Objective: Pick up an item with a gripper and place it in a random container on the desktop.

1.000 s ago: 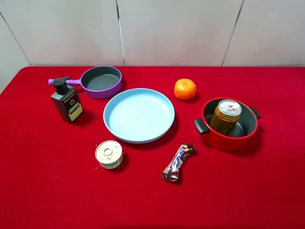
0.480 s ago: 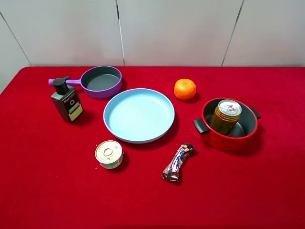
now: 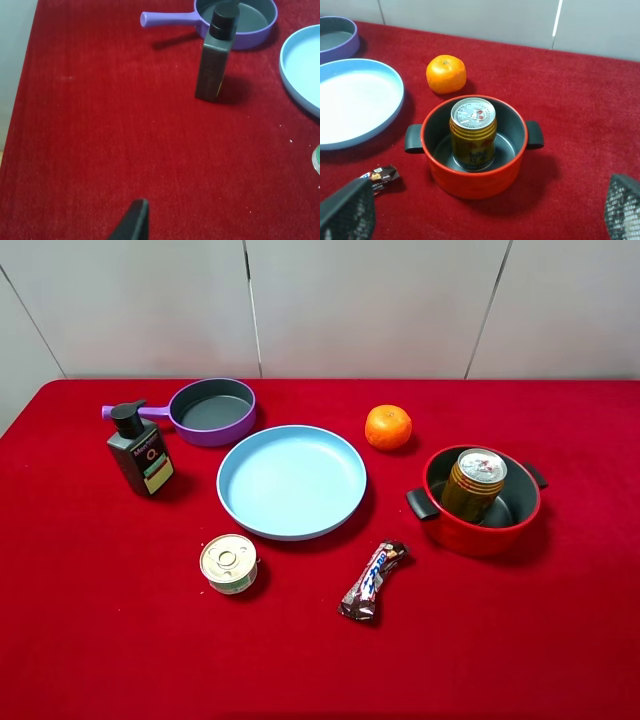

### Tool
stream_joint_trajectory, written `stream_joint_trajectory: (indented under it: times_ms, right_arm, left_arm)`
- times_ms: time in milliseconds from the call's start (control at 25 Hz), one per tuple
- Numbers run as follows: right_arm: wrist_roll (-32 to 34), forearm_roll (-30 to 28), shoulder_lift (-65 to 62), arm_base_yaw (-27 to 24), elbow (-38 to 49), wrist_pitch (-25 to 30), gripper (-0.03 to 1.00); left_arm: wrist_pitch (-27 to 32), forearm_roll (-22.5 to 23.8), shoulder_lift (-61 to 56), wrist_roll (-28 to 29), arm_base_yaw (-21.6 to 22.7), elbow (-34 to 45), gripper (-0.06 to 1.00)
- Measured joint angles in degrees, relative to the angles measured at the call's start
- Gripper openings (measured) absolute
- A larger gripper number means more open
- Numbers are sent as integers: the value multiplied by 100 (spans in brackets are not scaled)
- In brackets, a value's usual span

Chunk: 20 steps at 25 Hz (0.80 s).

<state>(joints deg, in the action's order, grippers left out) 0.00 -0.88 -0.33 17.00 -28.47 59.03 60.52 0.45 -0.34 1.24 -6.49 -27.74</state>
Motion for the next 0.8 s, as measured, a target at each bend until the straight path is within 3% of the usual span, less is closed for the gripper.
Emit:
stream_joint_trajectory:
  times_ms: [800]
  right_arm:
    - [0,-4,0,0,0,0,69]
  left_arm:
    - [0,0,0,0,0,0,99]
